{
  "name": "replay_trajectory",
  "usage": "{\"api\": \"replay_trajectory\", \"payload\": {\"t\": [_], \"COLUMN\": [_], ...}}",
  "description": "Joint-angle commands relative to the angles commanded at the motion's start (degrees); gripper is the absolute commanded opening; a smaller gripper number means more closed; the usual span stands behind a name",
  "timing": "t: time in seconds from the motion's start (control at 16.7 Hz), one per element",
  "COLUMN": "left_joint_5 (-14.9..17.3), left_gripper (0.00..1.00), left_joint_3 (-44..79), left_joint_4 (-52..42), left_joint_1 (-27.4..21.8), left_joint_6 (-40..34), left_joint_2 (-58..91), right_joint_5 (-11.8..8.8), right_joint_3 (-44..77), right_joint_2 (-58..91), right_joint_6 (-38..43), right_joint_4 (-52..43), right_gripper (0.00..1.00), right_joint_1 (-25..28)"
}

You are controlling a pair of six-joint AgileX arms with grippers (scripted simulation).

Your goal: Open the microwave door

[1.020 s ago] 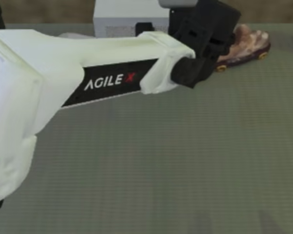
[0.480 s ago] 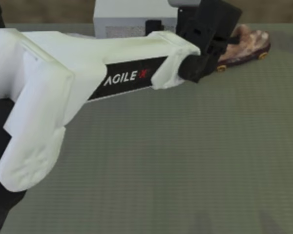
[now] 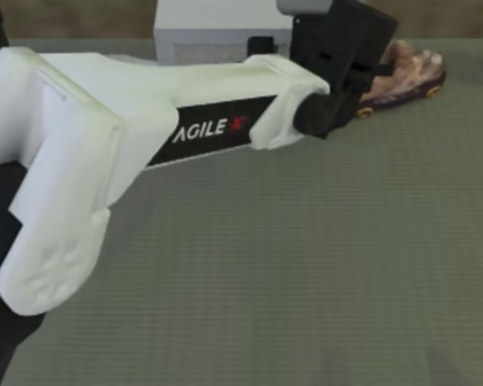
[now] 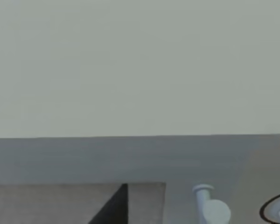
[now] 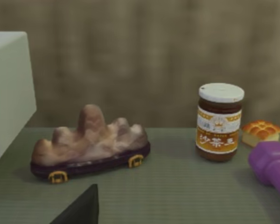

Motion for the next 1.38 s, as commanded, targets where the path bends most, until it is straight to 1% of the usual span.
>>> {"api": "replay_trajectory", "payload": {"t": [0.36, 0.42, 0.84, 0.9, 1.38], "left_joint_5": [0.0, 0.0, 0.0, -0.1, -1.8], "left_gripper": [0.02, 0.0, 0.0, 0.0, 0.0], "left_joint_3": [0.0, 0.0, 0.0, -2.5, -7.7], "left_joint_4": [0.0, 0.0, 0.0, -0.4, 2.3], "left_joint_1": [0.0, 0.0, 0.0, -3.3, -2.1], "left_joint_6": [0.0, 0.0, 0.0, 0.1, -1.4], "left_joint_2": [0.0, 0.0, 0.0, -1.4, -4.6], "right_joint_5": [0.0, 0.0, 0.0, 0.0, 0.0], "right_joint_3": [0.0, 0.0, 0.0, 0.0, 0.0], "right_joint_2": [0.0, 0.0, 0.0, 0.0, 0.0], "right_joint_6": [0.0, 0.0, 0.0, 0.0, 0.0], "right_joint_4": [0.0, 0.0, 0.0, 0.0, 0.0], "right_gripper": [1.0, 1.0, 1.0, 1.0, 1.0], "right_joint_1": [0.0, 0.0, 0.0, 0.0, 0.0]}}
